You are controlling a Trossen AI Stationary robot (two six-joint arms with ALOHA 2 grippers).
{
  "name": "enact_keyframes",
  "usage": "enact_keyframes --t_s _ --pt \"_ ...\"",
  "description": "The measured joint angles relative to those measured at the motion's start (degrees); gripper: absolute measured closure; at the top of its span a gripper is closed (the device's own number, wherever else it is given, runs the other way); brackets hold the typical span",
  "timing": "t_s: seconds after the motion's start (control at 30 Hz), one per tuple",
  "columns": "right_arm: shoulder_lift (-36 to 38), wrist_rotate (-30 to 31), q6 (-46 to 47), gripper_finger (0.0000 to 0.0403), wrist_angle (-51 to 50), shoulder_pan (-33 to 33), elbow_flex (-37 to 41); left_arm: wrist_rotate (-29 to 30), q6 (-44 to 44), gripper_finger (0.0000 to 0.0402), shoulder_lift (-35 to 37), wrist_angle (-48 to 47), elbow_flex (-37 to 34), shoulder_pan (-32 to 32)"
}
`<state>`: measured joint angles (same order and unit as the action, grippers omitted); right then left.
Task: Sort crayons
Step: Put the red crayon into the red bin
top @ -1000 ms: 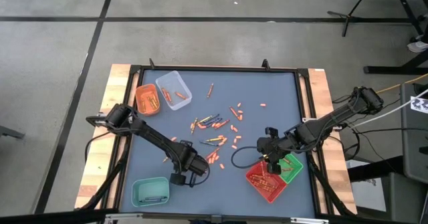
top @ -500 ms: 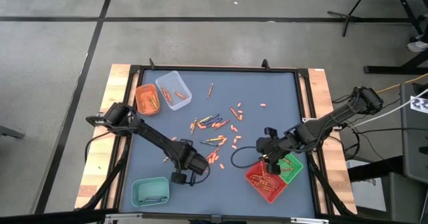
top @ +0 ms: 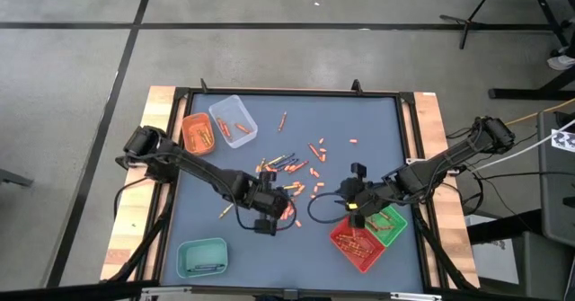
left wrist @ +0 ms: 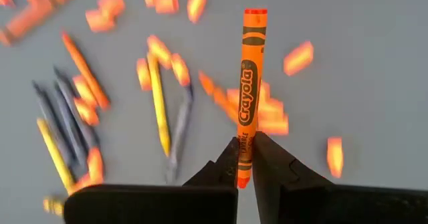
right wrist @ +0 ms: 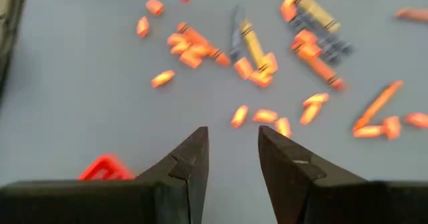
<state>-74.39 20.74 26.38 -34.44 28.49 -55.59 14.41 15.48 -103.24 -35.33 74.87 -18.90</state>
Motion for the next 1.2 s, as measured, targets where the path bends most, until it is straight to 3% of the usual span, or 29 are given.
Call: enact_keyframes --t_s 0.13,0.33,0.63,1.03,1.2 --pt "0.0 4.0 -4.3 0.0274 3.2 0.0 0.0 1.8 -3.6 0.0393 0.0 8.1 0.0 0.9" --pt "0.0 4.2 -10.7 0.0274 9.0 0.0 0.0 5.1 -9.2 0.0393 0.1 21.1 0.0 2.2" --pt "0.0 4.2 -18.8 0.0274 15.8 0.0 0.0 5.1 -17.4 0.0392 0.1 34.1 0.1 2.9" --pt "0.0 4.2 -24.9 0.0276 22.1 0.0 0.0 5.1 -17.8 0.0392 0.1 36.0 0.1 3.0" --pt "0.0 4.1 -25.3 0.0314 22.1 0.0 0.0 5.0 -17.7 0.0392 0.1 36.0 0.1 3.0"
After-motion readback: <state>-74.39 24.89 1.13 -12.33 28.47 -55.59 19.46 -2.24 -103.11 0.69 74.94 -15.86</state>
